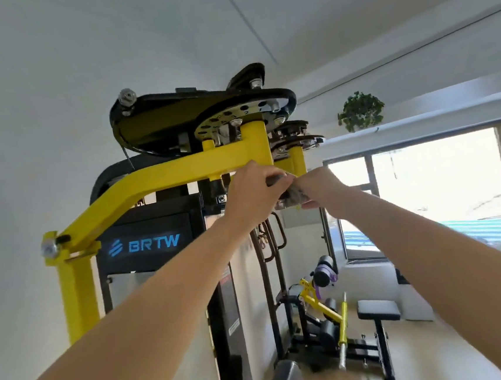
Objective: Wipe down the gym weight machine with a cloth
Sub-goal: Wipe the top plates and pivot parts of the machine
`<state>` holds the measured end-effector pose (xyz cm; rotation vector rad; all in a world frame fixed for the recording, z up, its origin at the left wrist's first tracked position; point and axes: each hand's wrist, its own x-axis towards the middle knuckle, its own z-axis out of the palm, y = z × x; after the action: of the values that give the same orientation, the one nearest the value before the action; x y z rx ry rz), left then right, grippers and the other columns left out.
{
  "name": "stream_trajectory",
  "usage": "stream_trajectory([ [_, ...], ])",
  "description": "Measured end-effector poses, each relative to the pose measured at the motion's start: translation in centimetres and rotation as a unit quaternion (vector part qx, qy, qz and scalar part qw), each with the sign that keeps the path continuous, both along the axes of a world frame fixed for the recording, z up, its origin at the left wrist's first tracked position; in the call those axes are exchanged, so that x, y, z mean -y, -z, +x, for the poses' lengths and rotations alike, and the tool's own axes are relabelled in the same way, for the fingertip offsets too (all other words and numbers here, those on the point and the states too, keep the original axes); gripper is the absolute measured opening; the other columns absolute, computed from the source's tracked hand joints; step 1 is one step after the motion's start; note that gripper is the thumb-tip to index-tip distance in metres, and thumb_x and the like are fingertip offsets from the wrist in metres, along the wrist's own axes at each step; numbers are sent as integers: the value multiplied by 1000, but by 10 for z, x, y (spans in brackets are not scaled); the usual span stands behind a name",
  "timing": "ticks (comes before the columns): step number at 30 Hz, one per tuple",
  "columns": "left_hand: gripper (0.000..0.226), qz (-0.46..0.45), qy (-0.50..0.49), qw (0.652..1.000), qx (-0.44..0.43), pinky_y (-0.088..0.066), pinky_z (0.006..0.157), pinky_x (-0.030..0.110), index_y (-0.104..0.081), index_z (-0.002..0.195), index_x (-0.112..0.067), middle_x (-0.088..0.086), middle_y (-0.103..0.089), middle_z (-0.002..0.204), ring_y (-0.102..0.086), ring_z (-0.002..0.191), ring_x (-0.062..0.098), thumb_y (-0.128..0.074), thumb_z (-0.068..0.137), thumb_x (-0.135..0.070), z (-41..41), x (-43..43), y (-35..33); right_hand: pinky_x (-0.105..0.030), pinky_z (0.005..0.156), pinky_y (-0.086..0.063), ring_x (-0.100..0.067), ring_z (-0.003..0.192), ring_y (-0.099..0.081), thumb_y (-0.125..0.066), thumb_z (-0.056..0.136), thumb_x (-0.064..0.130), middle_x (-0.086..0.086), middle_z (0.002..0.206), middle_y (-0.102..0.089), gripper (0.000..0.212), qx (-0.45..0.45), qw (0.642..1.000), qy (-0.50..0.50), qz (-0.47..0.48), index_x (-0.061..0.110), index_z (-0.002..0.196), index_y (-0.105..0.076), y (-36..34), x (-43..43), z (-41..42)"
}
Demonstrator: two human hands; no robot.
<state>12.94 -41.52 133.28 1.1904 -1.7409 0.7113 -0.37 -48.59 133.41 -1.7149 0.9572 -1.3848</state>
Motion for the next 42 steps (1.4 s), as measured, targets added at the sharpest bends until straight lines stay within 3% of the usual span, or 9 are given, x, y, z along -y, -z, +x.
stream_trajectory([
  [4, 8, -7, 3, 1000, 2, -34, 66, 8, -80, 91, -21, -22, -55, 71, -52, 75, -7, -72, 92, -23, -6, -16, 2, -19, 63, -49, -12, 65, -58, -67, 90, 6, -3, 71, -64, 22, 29, 995, -44, -88, 13, 69, -67, 15, -7, -14],
  [8, 3, -28, -5, 999, 32, -47, 75, 29, -76, 91, -24, -13, -61, 80, -54, 77, 2, -75, 88, -24, 8, -24, 16, -29, 81, -58, -16, 83, -72, -71, 88, 2, -5, 87, -74, 10, 74, 979, -97, -166, 11, 92, -74, 27, -17, -24],
  [10, 4, -43, -5, 999, 7, -50, 75, 29, -76, 91, -23, -16, -60, 80, -55, 75, -2, -75, 88, -22, 19, -26, 25, -21, 72, -57, -7, 81, -73, -72, 87, 0, -3, 94, -74, 25, 78, 971, -131, -182, 10, 110, -70, 28, -25, -24],
  [15, 5, -41, -19, 998, -51, -56, 79, 46, -76, 92, -25, -25, -62, 79, -63, 79, 10, -74, 88, -23, 39, -18, 42, -20, 84, -54, -5, 100, -65, -74, 87, 8, 1, 117, -67, 46, -66, 938, -42, -339, 20, 130, -66, 37, -22, -13],
  [17, 11, -44, 10, 997, -66, -57, 77, 42, -74, 100, -24, -20, -67, 85, -64, 79, 8, -75, 89, -23, 35, -16, 47, -24, 89, -53, -19, 106, -62, -74, 87, 9, -4, 124, -64, 48, -84, 924, -39, -372, 21, 132, -64, 40, -11, -11],
  [21, 33, -72, 31, 996, -50, -54, 75, 21, -69, 120, -22, -9, -65, 98, -61, 86, 8, -75, 89, -33, 12, -16, 47, -12, 76, -49, -1, 89, -62, -74, 88, 10, 10, 109, -67, 41, -62, 916, -147, -368, 22, 126, -68, 34, 11, -21],
  [27, 32, -109, -173, 978, 53, -50, 75, 28, -75, 113, -22, -3, -53, 95, -52, 91, 14, -79, 83, -35, -25, 3, 27, -18, 73, -54, -11, 80, -64, -73, 86, 1, 2, 88, -71, 19, -3, 885, -199, -421, 9, 104, -76, 37, 67, -16],
  [33, 32, -80, -379, 901, 196, -41, 72, 34, -79, 104, -28, -2, -54, 88, -50, 89, 21, -79, 79, -47, -47, 20, 7, -44, 80, -56, -20, 83, -67, -74, 88, 11, -1, 89, -73, 16, -27, 881, -222, -416, 13, 104, -77, 37, 127, 7],
  [42, 21, -38, -476, 842, 250, -33, 73, 35, -79, 95, -31, -3, -59, 83, -52, 86, 22, -77, 80, -45, -66, 34, 2, -45, 77, -52, -22, 79, -59, -73, 88, 13, -5, 88, -67, 7, -21, 875, -248, -415, 11, 94, -75, 36, 136, 24],
])
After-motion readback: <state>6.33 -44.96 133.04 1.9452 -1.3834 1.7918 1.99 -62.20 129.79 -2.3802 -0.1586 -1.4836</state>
